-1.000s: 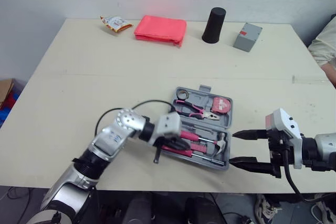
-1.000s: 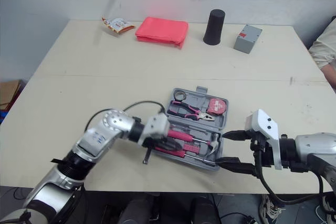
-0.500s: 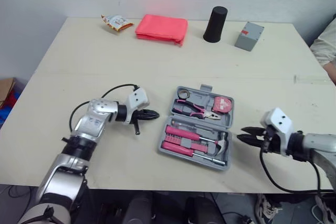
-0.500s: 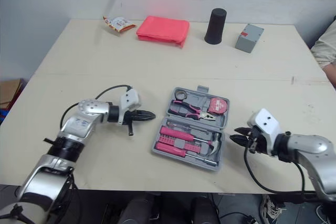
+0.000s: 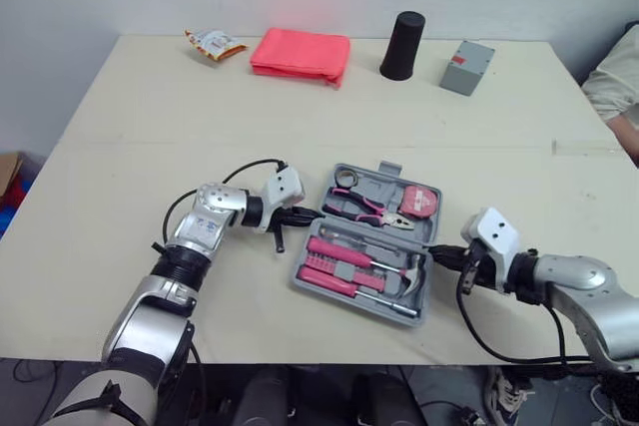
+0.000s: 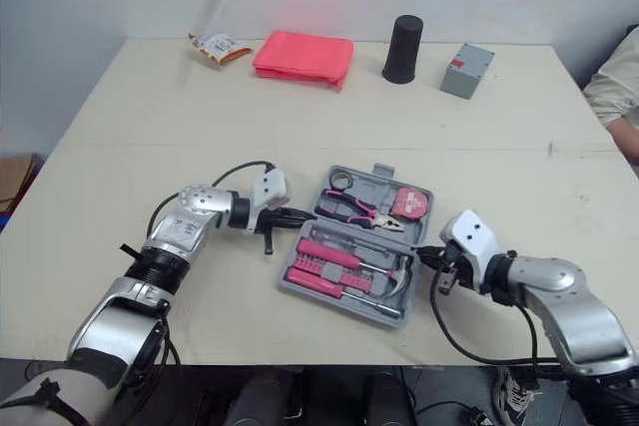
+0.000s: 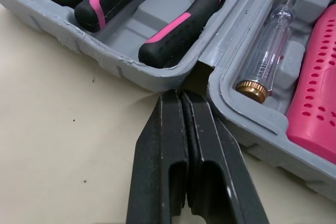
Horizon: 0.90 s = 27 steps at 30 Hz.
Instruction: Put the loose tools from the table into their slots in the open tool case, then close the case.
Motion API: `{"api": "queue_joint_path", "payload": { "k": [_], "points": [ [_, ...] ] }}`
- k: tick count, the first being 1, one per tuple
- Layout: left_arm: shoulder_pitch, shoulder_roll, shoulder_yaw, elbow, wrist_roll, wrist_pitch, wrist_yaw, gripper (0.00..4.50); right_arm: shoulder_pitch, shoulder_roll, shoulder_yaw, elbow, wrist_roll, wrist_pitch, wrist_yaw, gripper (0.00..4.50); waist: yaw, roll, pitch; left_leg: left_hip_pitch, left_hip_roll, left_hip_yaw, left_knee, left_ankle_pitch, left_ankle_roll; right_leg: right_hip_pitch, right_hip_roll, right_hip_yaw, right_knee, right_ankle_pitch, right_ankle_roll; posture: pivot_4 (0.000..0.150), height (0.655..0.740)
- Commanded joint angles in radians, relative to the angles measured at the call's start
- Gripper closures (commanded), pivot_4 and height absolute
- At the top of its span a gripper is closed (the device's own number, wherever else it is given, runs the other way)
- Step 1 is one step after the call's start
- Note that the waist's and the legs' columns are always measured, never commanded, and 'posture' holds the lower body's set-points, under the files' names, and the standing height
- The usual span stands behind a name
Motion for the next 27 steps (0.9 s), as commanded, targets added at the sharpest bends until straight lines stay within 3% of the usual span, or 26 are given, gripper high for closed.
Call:
{"api": "queue_joint_path", "payload": {
  "k": [1,11,27],
  "points": [
    [0.054,-0.007,-0.029,-0.092,-0.005,0.039,-0.035,4.5,-0.022,0.023,0.023,-0.054,0.0,-0.003,-0.006,4.42,-0.001,0.0,0.0,0.0,0.0,0.0,0.0,0.0,0.0,0.0,0.0,0.0,0.0,0.0,0.0,0.15,0.7355],
    [0.183,0.029,-0.034,-0.339,-0.018,0.175,-0.014,4.5,-0.039,0.035,0.024,-0.036,0.003,-0.007,0.033,4.42,0.002,0.0,0.0,0.0,0.0,0.0,0.0,0.0,0.0,0.0,0.0,0.005,0.0,0.0,0.0,0.15,0.7355],
    [0.28,0.069,0.033,-0.519,-0.034,0.344,0.091,4.5,-0.084,-0.028,-0.034,0.133,-0.025,-0.074,0.128,4.42,0.003,0.0,0.0,0.0,0.0,0.0,0.0,0.0,0.0,0.0,-0.001,0.008,0.0,0.0,0.0,0.15,0.7355]
  ]
}}
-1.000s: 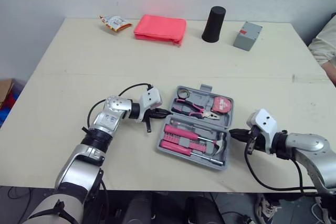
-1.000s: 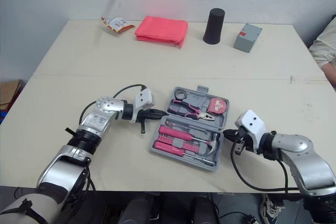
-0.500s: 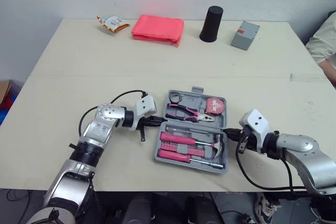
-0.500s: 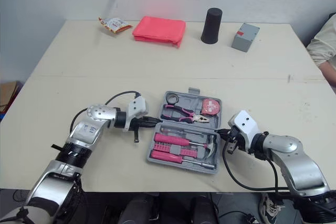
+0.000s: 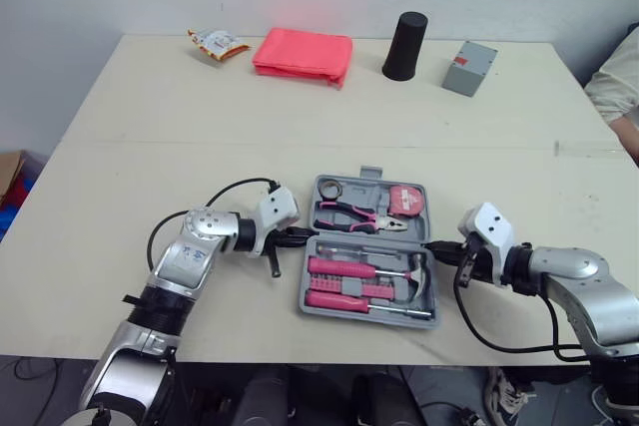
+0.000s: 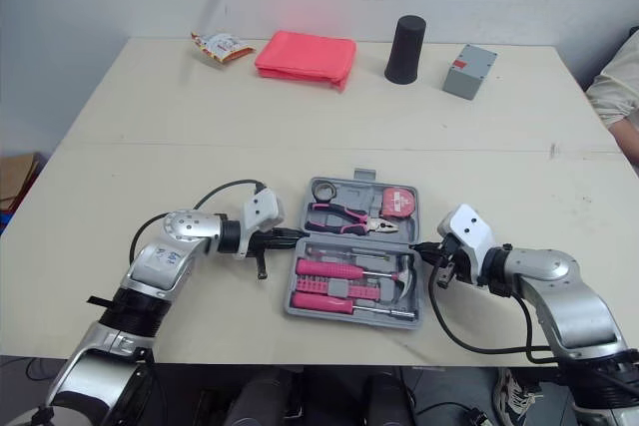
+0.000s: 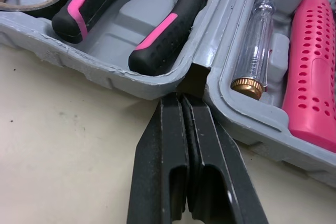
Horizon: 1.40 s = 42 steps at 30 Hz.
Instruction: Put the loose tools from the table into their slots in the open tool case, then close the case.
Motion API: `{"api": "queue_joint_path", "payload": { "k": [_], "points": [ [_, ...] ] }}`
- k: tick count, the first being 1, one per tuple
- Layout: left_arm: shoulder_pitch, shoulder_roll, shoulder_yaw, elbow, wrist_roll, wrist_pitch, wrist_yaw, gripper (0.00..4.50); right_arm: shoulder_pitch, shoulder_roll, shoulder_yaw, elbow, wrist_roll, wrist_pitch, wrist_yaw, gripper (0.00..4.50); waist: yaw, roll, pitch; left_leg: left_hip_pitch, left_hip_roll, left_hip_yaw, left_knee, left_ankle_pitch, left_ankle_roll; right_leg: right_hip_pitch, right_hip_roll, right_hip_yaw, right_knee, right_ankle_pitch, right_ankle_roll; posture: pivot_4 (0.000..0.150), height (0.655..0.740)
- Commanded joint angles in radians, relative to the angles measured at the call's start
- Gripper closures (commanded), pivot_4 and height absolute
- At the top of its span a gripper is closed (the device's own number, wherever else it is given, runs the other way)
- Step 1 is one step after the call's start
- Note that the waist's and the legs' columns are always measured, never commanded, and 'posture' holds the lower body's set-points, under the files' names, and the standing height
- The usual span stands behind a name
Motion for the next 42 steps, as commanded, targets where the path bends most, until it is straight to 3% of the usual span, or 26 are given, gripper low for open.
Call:
{"api": "queue_joint_path", "payload": {
  "k": [1,6,7,9,15,16,17,21,29,31,34,35,39,41,42],
  "points": [
    [0.04,0.023,0.005,-0.062,-0.024,0.049,0.007,4.5,-0.003,-0.038,-0.046,0.015,0.008,-0.036,0.035,4.42,0.0,0.0,0.0,0.0,0.0,0.0,0.0,0.0,0.0,0.0,0.0,0.0,0.0,0.0,0.0,0.15,0.7355],
    [0.081,0.078,0.064,-0.139,-0.07,0.131,0.026,4.5,-0.016,-0.072,-0.085,0.055,0.031,-0.037,0.068,4.42,0.0,0.0,0.0,0.0,0.001,0.0,0.0,0.0,0.0,0.0,-0.001,0.0,0.0,0.0,0.0,0.15,0.7355],
    [0.082,0.089,0.093,-0.162,-0.101,0.182,0.025,4.24,-0.028,-0.08,-0.1,0.055,0.051,-0.008,0.074,4.16,-0.002,0.0,0.0,0.0,0.001,0.0,0.0,0.0,0.0,0.0,-0.001,0.0,0.0,0.0,0.0,0.15,0.7355],
    [0.071,0.099,0.139,-0.197,-0.16,0.287,0.035,3.65,-0.05,-0.089,-0.12,0.039,0.1,0.069,0.083,3.51,-0.003,0.0,0.0,0.0,0.001,0.0,0.0,0.0,-0.001,0.0,-0.001,0.001,0.0,0.0,0.0,0.15,0.7355],
    [-0.058,0.09,0.241,-0.221,-0.29,0.666,0.143,0.73,-0.182,-0.1,-0.158,-0.004,0.259,0.432,0.009,0.37,0.001,0.0,0.0,0.0,0.002,-0.001,0.0,0.0,-0.001,0.0,-0.002,0.001,0.0,0.0,0.0,0.15,0.7355],
    [-0.091,0.07,0.249,-0.198,-0.29,0.713,0.182,0.28,-0.221,-0.089,-0.159,0.007,0.269,0.496,-0.03,0.0,0.002,0.0,0.0,0.0,0.002,-0.001,0.0,0.0,-0.001,0.0,-0.002,0.001,0.0,0.0,0.0,0.15,0.7355],
    [-0.123,0.049,0.255,-0.171,-0.288,0.754,0.219,0.05,-0.256,-0.077,-0.157,0.022,0.274,0.558,-0.068,0.0,0.003,0.0,0.0,0.0,0.001,-0.001,0.0,0.0,-0.001,0.0,-0.002,0.001,0.0,0.0,0.0,0.15,0.7355],
    [-0.208,-0.03,0.257,-0.094,-0.295,0.862,0.31,0.05,-0.358,-0.005,-0.164,0.066,0.292,0.725,-0.183,0.0,0.002,0.0,0.0,-0.001,0.001,-0.002,0.0,0.0,-0.001,0.0,-0.001,0.001,0.0,0.0,0.0,0.15,0.7355],
    [-0.218,-0.054,0.178,-0.069,-0.288,0.82,0.354,0.05,-0.402,0.087,-0.162,0.052,0.295,0.832,-0.293,0.0,0.0,0.0,0.0,-0.002,0.0,0.001,-0.003,0.002,-0.002,-0.004,0.002,0.003,0.0,0.0,0.0,0.15,0.7355],
    [-0.218,-0.065,0.184,-0.071,-0.298,0.818,0.36,0.59,-0.406,0.101,-0.165,0.057,0.29,0.832,-0.315,0.0,0.0,0.0,0.0,-0.002,0.0,0.001,-0.002,0.002,-0.002,-0.004,0.002,0.003,0.0,0.0,0.0,0.15,0.7355],
    [-0.215,-0.064,0.172,-0.08,-0.307,0.817,0.356,1.85,-0.399,0.106,-0.151,0.053,0.287,0.826,-0.327,1.39,0.001,0.0,0.0,-0.002,0.0,0.001,-0.003,0.002,-0.002,-0.004,0.002,0.003,0.0,0.0,0.0,0.15,0.7355],
    [-0.212,-0.064,0.167,-0.083,-0.304,0.809,0.36,1.87,-0.395,0.108,-0.146,0.049,0.287,0.824,-0.33,1.84,0.001,0.0,0.0,-0.002,0.0,0.001,-0.003,0.002,-0.002,-0.004,0.002,0.003,0.0,0.0,0.0,0.15,0.7355],
    [-0.207,-0.079,0.176,-0.083,-0.314,0.796,0.374,1.87,-0.393,0.119,-0.137,0.049,0.285,0.82,-0.345,1.84,0.0,0.0,0.0,-0.002,0.0,0.001,-0.003,0.002,-0.002,-0.004,0.002,0.003,0.0,0.0,0.0,0.15,0.7355],
    [-0.203,-0.082,0.175,-0.091,-0.319,0.794,0.376,2.37,-0.385,0.113,-0.123,0.051,0.273,0.801,-0.344,1.91,0.0,0.0,0.0,-0.002,0.0,0.001,-0.003,0.002,-0.002,-0.004,0.002,0.003,0.0,0.0,0.0,0.15,0.7355],
    [-0.202,-0.083,0.175,-0.094,-0.322,0.794,0.376,2.75,-0.383,0.11,-0.116,0.052,0.268,0.792,-0.343,2.46,0.0,0.0,0.0,-0.002,0.0,0.001,-0.003,0.002,-0.002,-0.004,0.002,0.003,0.0,0.0,0.0,0.15,0.7355]
  ]
}}
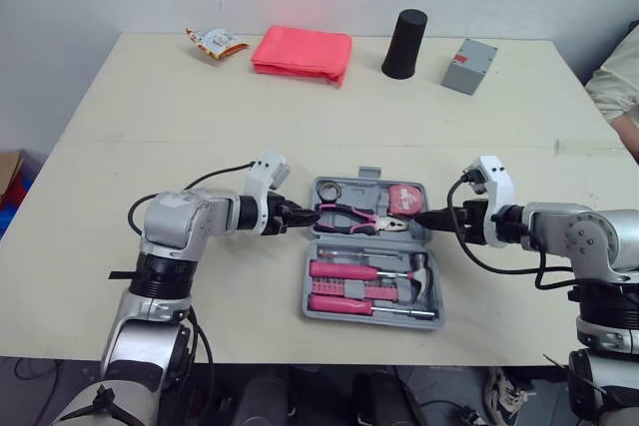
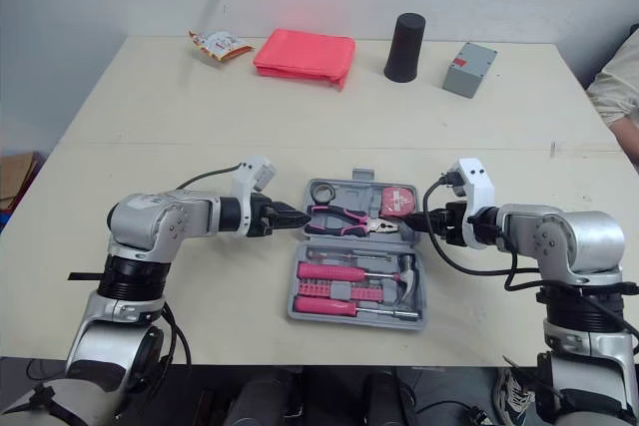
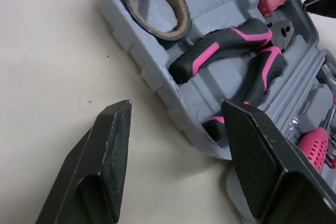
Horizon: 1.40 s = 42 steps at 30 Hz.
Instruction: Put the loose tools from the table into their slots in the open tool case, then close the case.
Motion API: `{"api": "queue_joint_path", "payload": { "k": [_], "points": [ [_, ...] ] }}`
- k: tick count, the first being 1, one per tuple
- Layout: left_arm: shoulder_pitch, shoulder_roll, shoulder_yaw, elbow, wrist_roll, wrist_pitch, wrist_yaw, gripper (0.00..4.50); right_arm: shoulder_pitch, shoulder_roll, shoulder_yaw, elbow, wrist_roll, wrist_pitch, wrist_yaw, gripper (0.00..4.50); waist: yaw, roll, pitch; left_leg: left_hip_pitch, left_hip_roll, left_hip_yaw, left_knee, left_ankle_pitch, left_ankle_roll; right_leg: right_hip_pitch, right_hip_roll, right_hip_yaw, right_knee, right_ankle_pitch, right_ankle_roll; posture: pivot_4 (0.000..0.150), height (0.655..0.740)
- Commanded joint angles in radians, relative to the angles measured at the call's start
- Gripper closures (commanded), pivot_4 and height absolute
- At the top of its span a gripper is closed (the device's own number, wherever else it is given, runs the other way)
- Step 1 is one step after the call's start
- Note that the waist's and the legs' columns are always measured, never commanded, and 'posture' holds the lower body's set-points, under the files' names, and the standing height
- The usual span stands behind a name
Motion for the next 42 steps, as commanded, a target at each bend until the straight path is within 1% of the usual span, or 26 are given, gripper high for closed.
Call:
{"api": "queue_joint_path", "payload": {
  "k": [1,2,3,4,5,11,16,19,22,25,26,30,33,36,38,40,42],
  "points": [
    [0.004,0.0,0.008,-0.033,-0.022,-0.009,0.005,3.22,0.009,-0.015,0.008,-0.027,-0.011,-0.03,0.0,2.83,0.0,0.0,0.0,0.0,0.0,0.0,0.0,0.0,0.0,0.0,0.0,0.0,0.0,0.0,0.0,0.15,0.7355],
    [0.005,-0.002,0.009,-0.035,-0.026,-0.006,0.008,3.75,0.01,-0.014,0.012,-0.027,-0.014,-0.034,0.0,3.39,0.0,0.0,0.0,0.0,0.0,0.0,0.0,0.0,0.0,0.0,0.0,0.0,0.0,0.0,0.0,0.15,0.7355],
    [0.003,-0.002,0.01,-0.032,-0.028,-0.005,0.011,4.11,0.009,-0.013,0.014,-0.025,-0.016,-0.036,-0.001,3.76,0.0,0.0,0.0,0.0,0.0,0.0,0.0,0.0,0.0,0.0,0.0,0.0,0.0,0.0,0.0,0.15,0.7355],
    [0.004,-0.003,0.008,-0.033,-0.03,-0.003,0.014,4.5,0.009,-0.011,0.016,-0.025,-0.019,-0.038,-0.001,4.38,0.0,0.0,0.0,0.0,0.0,0.0,0.0,0.0,0.0,0.0,0.0,0.0,0.0,0.0,0.0,0.15,0.7355],
    [0.005,-0.004,0.007,-0.035,-0.031,-0.002,0.016,4.5,0.009,-0.01,0.019,-0.025,-0.02,-0.04,-0.001,4.45,0.0,0.0,0.0,0.001,0.0,0.0,0.0,0.0,0.0,0.001,0.0,0.0,0.0,0.0,0.0,0.15,0.7355],
    [0.012,-0.02,-0.008,-0.058,-0.035,-0.018,0.021,4.5,-0.003,0.007,0.02,-0.039,-0.029,-0.074,-0.014,4.45,-0.001,0.0,0.0,0.002,0.0,0.0,0.0,0.0,0.0,0.002,-0.001,0.001,0.0,0.0,0.0,0.15,0.7355],
    [-0.001,0.004,-0.05,-0.063,0.023,-0.187,0.008,4.5,-0.005,0.011,0.029,-0.066,-0.068,-0.2,-0.014,4.45,0.001,0.0,0.0,0.002,0.0,0.0,0.0,0.0,0.0,0.002,-0.001,0.001,0.0,0.0,0.0,0.15,0.7355],
    [-0.006,0.029,-0.09,-0.05,0.092,-0.397,-0.017,4.5,0.0,0.022,0.036,-0.068,-0.145,-0.38,-0.033,4.45,0.0,0.0,0.0,0.001,0.0,0.001,0.0,0.0,0.0,0.0,0.0,0.001,0.0,0.0,0.0,0.15,0.7355],
    [0.012,0.023,-0.097,-0.022,0.141,-0.581,-0.012,4.5,0.023,0.029,0.054,-0.079,-0.211,-0.54,-0.034,4.45,0.0,0.0,0.0,0.001,0.0,0.003,-0.001,0.0,0.0,-0.001,0.0,0.002,0.0,0.0,0.0,0.15,0.7355],
    [0.071,0.029,-0.111,-0.016,0.203,-0.79,-0.002,4.5,0.113,0.019,0.1,-0.11,-0.323,-0.75,-0.046,4.45,0.0,0.0,0.0,0.001,0.0,0.004,-0.001,0.0,0.0,-0.002,0.0,0.002,0.0,0.0,0.0,0.15,0.7355],
    [0.086,0.028,-0.11,-0.013,0.215,-0.835,0.004,4.5,0.136,0.02,0.107,-0.112,-0.348,-0.796,-0.051,4.45,0.0,0.0,0.0,0.0,0.0,0.004,-0.002,0.0,0.0,-0.003,0.0,0.003,0.0,0.0,0.0,0.15,0.7355],
    [0.171,0.017,-0.089,-0.022,0.256,-1.016,0.041,4.5,0.245,0.069,0.086,-0.088,-0.402,-0.984,-0.091,4.45,0.001,0.0,0.0,0.0,0.0,0.005,-0.003,0.0,0.0,-0.004,0.0,0.003,-0.001,0.0,0.0,0.15,0.7355],
    [0.249,0.029,-0.11,-0.02,0.357,-1.2,0.107,4.5,0.312,0.095,0.074,-0.036,-0.453,-1.144,-0.124,4.45,-0.002,0.0,0.0,0.001,0.0,0.005,-0.002,0.0,0.0,-0.002,0.0,0.003,0.0,0.0,0.0,0.15,0.7355],
    [0.299,0.021,-0.11,-0.003,0.436,-1.311,0.188,4.5,0.361,0.115,0.073,0.016,-0.494,-1.308,-0.135,4.45,-0.002,0.0,0.0,0.003,0.001,0.005,-0.002,0.0,0.0,-0.001,-0.001,0.003,0.0,0.0,0.0,0.15,0.7355],
    [0.323,0.017,-0.099,0.002,0.473,-1.351,0.24,4.5,0.39,0.121,0.077,0.049,-0.516,-1.401,-0.135,4.45,-0.002,0.0,0.0,0.003,0.001,0.005,-0.002,0.0,0.0,0.0,-0.002,0.003,0.0,0.0,0.0,0.15,0.7355],
    [0.345,0.015,-0.082,-0.001,0.5,-1.364,0.283,4.5,0.418,0.124,0.082,0.08,-0.534,-1.475,-0.13,4.45,-0.002,0.0,0.0,0.003,0.002,0.005,-0.002,0.0,0.0,0.0,-0.002,0.003,0.0,0.0,0.0,0.15,0.7355],
    [0.374,0.016,-0.069,-0.014,0.493,-1.369,0.282,4.5,0.448,0.119,0.088,0.109,-0.552,-1.558,-0.12,4.45,-0.004,0.0,0.0,0.003,0.002,0.005,-0.002,0.0,0.0,0.0,-0.002,0.003,0.0,0.0,0.0,0.15,0.7355]
  ]
}}
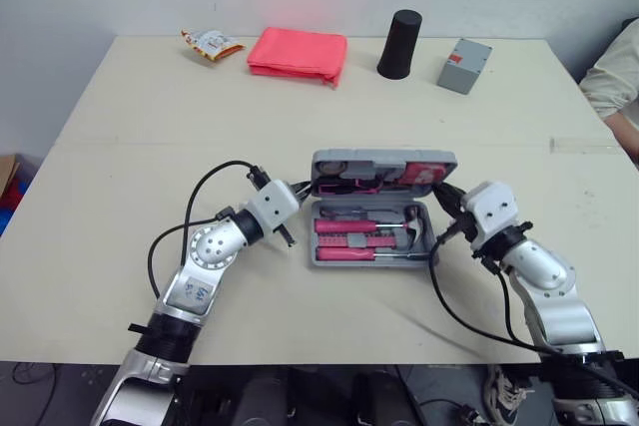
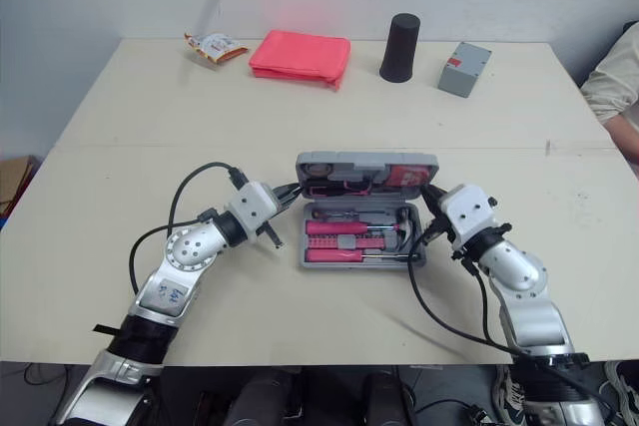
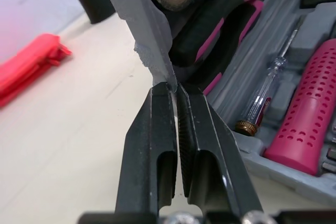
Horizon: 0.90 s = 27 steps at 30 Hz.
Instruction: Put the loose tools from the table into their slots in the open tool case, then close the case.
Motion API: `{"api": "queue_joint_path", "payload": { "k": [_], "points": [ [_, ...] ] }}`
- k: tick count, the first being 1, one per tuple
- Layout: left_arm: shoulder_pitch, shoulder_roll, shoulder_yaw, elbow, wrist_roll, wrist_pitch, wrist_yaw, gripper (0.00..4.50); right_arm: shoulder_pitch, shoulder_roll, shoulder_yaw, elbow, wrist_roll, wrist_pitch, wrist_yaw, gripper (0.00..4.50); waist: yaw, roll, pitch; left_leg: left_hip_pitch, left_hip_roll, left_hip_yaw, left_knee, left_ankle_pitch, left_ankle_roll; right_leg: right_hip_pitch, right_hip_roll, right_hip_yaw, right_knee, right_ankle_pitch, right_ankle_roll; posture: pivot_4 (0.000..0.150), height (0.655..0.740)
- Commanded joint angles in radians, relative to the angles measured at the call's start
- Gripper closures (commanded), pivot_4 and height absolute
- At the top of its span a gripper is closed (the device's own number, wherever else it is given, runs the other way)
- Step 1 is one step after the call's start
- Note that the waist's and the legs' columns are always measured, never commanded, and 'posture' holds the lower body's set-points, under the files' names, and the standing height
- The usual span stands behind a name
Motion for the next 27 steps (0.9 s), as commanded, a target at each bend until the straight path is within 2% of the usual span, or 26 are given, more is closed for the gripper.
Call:
{"api": "queue_joint_path", "payload": {
  "k": [1,3,5,8,10,11,12,13,15,17,20,21,23,24,25,26,27],
  "points": [
    [0.051,0.017,0.071,-0.035,-0.008,-0.008,0.033,4.5,0.065,-0.018,-0.01,0.073,-0.058,-0.146,0.008,4.45,-0.002,0.0,0.0,0.001,0.0,0.0,0.0,0.0,0.0,0.0,0.0,0.0,0.0,0.0,0.0,0.15,0.7355],
    [0.083,0.015,0.084,-0.052,-0.046,0.026,0.013,4.5,0.086,-0.026,-0.01,0.096,-0.065,-0.209,0.02,4.45,-0.006,0.0,0.0,0.001,0.001,0.0,0.0,0.0,0.0,0.001,0.0,0.0,0.0,0.0,0.0,0.15,0.7355],
    [0.127,0.021,0.096,-0.096,-0.097,0.077,-0.019,3.89,0.107,-0.049,-0.031,0.083,-0.055,-0.256,0.04,4.5,-0.009,0.0,0.0,0.002,0.001,-0.001,0.0,0.0,0.0,0.002,-0.001,0.0,0.0,0.0,0.0,0.15,0.7355],
    [0.216,0.058,0.129,-0.242,-0.248,0.251,-0.125,2.56,0.179,-0.105,-0.069,-0.049,0.062,-0.196,0.133,3.32,-0.012,0.0,0.0,0.001,0.001,-0.001,0.0,0.0,0.0,0.002,-0.001,0.0,0.0,0.0,0.0,0.15,0.7355],
    [0.313,0.184,0.247,-0.467,-0.486,0.512,-0.222,1.73,0.326,-0.244,-0.162,-0.31,0.29,0.022,0.267,2.4,-0.01,0.005,0.003,-0.001,0.001,-0.002,0.0,-0.001,0.001,0.001,-0.002,0.0,0.0,0.0,0.0,0.15,0.7355],
    [0.342,0.228,0.296,-0.539,-0.571,0.6,-0.243,1.16,0.379,-0.292,-0.199,-0.395,0.37,0.102,0.306,1.83,-0.011,0.007,0.005,-0.002,0.001,-0.004,0.0,-0.001,0.001,0.001,-0.002,0.0,-0.002,0.0,0.0,0.15,0.7355],
    [0.385,0.3,0.388,-0.599,-0.707,0.703,-0.287,0.68,0.456,-0.354,-0.26,-0.48,0.476,0.205,0.363,1.33,-0.013,0.007,0.005,-0.001,0.001,-0.004,0.001,-0.002,0.001,0.001,-0.003,0.0,-0.001,0.0,0.0,0.15,0.7355],
    [0.414,0.359,0.472,-0.622,-0.8,0.771,-0.324,0.34,0.538,-0.412,-0.327,-0.535,0.592,0.329,0.415,1.26,-0.014,0.007,0.005,0.0,0.002,-0.006,0.001,-0.002,0.001,0.004,-0.002,0.0,-0.002,0.0,-0.001,0.15,0.7355],
    [0.446,0.444,0.562,-0.628,-0.895,0.861,-0.367,0.34,0.651,-0.481,-0.427,-0.599,0.745,0.481,0.506,1.26,-0.017,0.006,0.004,0.001,0.003,-0.009,0.0,-0.002,0.0,0.006,-0.002,0.0,-0.006,-0.001,-0.002,0.15,0.7355],
    [0.436,0.492,0.553,-0.584,-0.878,0.875,-0.389,0.34,0.699,-0.517,-0.455,-0.608,0.798,0.573,0.544,1.26,-0.013,0.006,0.004,0.008,0.004,-0.01,-0.001,-0.007,0.003,0.013,-0.001,-0.001,-0.008,-0.003,-0.005,0.15,0.7355],
    [0.352,0.531,0.431,-0.481,-0.749,0.828,-0.387,0.34,0.672,-0.528,-0.371,-0.597,0.679,0.58,0.527,1.26,0.004,0.007,0.005,0.016,0.004,-0.009,-0.001,-0.013,-0.002,0.02,-0.001,0.001,-0.01,-0.004,-0.006,0.15,0.7355],
    [0.289,0.523,0.368,-0.43,-0.691,0.8,-0.378,0.58,0.642,-0.522,-0.329,-0.594,0.644,0.584,0.507,1.26,0.007,0.007,0.005,0.016,0.004,-0.008,-0.001,-0.014,-0.003,0.019,-0.001,0.002,-0.01,-0.004,-0.006,0.15,0.7355],
    [0.149,0.479,0.266,-0.324,-0.621,0.769,-0.372,1.16,0.573,-0.513,-0.263,-0.595,0.639,0.64,0.466,1.78,0.017,0.007,0.005,0.015,0.003,-0.008,-0.002,-0.014,-0.003,0.018,-0.001,0.003,-0.01,-0.004,-0.006,0.15,0.7355],
    [0.078,0.449,0.22,-0.268,-0.589,0.75,-0.371,1.64,0.542,-0.51,-0.227,-0.596,0.62,0.648,0.46,2.15,0.019,0.007,0.005,0.012,0.003,-0.007,-0.001,-0.013,-0.004,0.015,-0.001,0.003,-0.01,-0.004,-0.006,0.15,0.7355],
    [0.01,0.419,0.182,-0.208,-0.563,0.737,-0.378,2.12,0.508,-0.511,-0.191,-0.594,0.598,0.659,0.452,2.64,0.021,0.006,0.004,0.008,0.003,-0.007,0.0,-0.011,-0.009,0.01,-0.001,0.003,-0.009,-0.003,-0.006,0.15,0.7355],
    [-0.054,0.392,0.142,-0.144,-0.529,0.718,-0.388,2.71,0.469,-0.508,-0.154,-0.587,0.574,0.669,0.44,3.25,0.022,0.006,0.004,0.003,0.002,-0.007,0.001,-0.007,-0.005,0.004,-0.001,0.004,-0.006,-0.003,-0.005,0.15,0.7355],
    [-0.12,0.361,0.099,-0.067,-0.488,0.681,-0.404,3.1,0.425,-0.5,-0.113,-0.577,0.547,0.677,0.426,3.7,0.023,0.006,0.004,-0.002,0.002,-0.006,0.001,-0.006,-0.004,0.0,0.0,0.003,-0.005,-0.003,-0.005,0.15,0.7355]
  ]
}}
